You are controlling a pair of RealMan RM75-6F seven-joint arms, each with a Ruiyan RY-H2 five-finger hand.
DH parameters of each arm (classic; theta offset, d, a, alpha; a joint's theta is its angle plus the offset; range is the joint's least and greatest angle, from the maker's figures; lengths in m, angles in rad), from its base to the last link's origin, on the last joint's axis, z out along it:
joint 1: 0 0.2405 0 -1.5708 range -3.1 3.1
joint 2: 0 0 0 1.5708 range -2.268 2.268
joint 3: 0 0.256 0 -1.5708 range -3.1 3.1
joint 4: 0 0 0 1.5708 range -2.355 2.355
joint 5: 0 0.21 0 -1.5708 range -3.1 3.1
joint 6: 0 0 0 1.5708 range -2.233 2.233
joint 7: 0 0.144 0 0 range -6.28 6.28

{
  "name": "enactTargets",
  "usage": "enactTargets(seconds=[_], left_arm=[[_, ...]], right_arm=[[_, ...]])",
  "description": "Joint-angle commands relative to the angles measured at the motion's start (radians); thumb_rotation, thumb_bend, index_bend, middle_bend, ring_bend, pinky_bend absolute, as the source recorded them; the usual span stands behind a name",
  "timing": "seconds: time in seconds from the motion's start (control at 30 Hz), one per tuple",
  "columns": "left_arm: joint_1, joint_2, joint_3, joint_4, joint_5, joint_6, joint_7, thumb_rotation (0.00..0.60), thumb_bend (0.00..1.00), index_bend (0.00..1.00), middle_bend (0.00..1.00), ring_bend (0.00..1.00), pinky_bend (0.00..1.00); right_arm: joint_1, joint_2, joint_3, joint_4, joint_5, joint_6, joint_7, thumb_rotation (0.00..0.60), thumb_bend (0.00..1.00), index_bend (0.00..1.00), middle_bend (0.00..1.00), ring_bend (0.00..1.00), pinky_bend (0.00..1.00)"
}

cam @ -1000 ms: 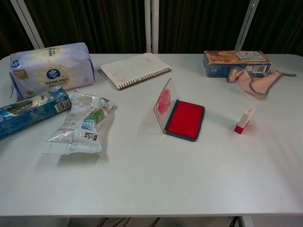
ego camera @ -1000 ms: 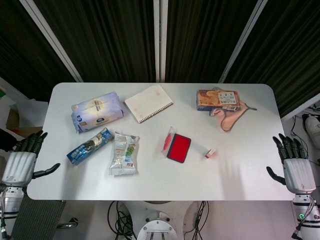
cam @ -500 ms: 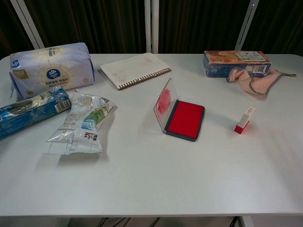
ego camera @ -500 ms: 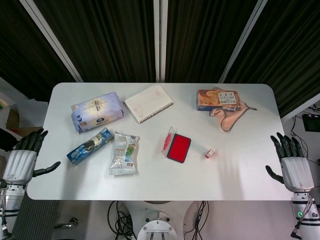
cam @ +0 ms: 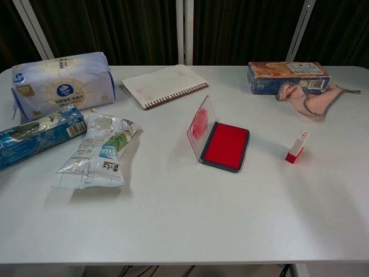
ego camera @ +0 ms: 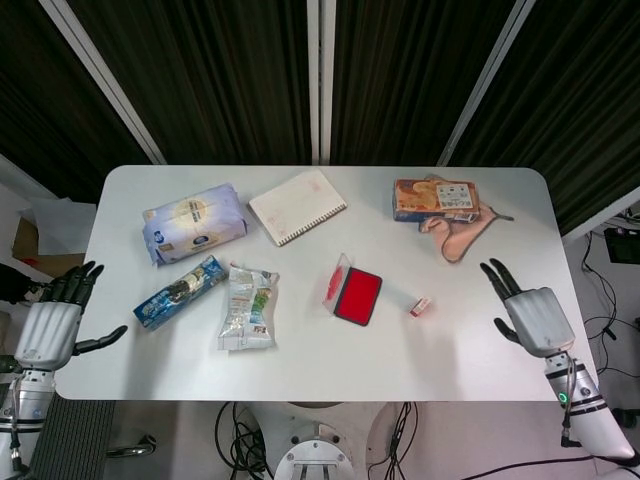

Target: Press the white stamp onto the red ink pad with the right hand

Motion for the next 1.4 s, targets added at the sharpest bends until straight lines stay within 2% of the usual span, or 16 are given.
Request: enactTargets(seconds=[0.03, 0.17, 0.37, 0.57, 0.87, 1.17, 1.4], left_arm=[[-0.001, -0.001, 0.002, -0.004, -0.001, -0.003, 0.005, 0.000, 0.02, 0.00, 0.06, 0.08, 0.17], [0.000, 0.003, 0.003, -0.018, 0.001, 0.000, 0.016, 0.000, 0.02, 0.00, 0.07, 0.08, 0.17], [0.005, 0.005, 0.003, -0.022, -0.013, -0.001, 0.021, 0.000, 0.02, 0.00, 0.06, 0.08, 0.17], [0.010, 0.002, 0.005, -0.012, -0.037, -0.015, 0.017, 0.000, 0.02, 0.00, 0.06, 0.08, 0.17], [0.010, -0.002, 0.005, -0.004, -0.040, -0.018, 0.009, 0.001, 0.02, 0.00, 0.06, 0.08, 0.17], [0.010, 0.003, 0.008, -0.004, -0.024, -0.012, 0.000, 0.009, 0.02, 0.00, 0.06, 0.08, 0.17], [0.010, 0.002, 0.008, -0.003, -0.020, -0.009, -0.001, 0.022, 0.02, 0.00, 0.07, 0.08, 0.17]], right_arm=[[0.121, -0.016, -0.006, 0.038, -0.075, -0.148, -0.055, 0.600, 0.18, 0.00, 0.12, 0.79, 1.00], [0.216, -0.037, -0.011, 0.068, -0.126, -0.250, -0.095, 0.600, 0.16, 0.02, 0.15, 0.79, 1.00], [0.278, -0.090, -0.026, 0.143, -0.131, -0.316, -0.080, 0.600, 0.12, 0.10, 0.18, 0.79, 1.00], [0.296, -0.145, -0.039, 0.210, -0.110, -0.315, 0.000, 0.600, 0.12, 0.14, 0.21, 0.79, 1.00], [0.308, -0.221, -0.061, 0.310, -0.099, -0.284, 0.133, 0.600, 0.12, 0.27, 0.27, 0.79, 1.00], [0.308, -0.271, -0.080, 0.402, -0.115, -0.215, 0.225, 0.600, 0.15, 0.37, 0.32, 0.79, 1.00], [0.322, -0.317, -0.098, 0.468, -0.127, -0.201, 0.276, 0.600, 0.15, 0.42, 0.34, 0.79, 1.00]])
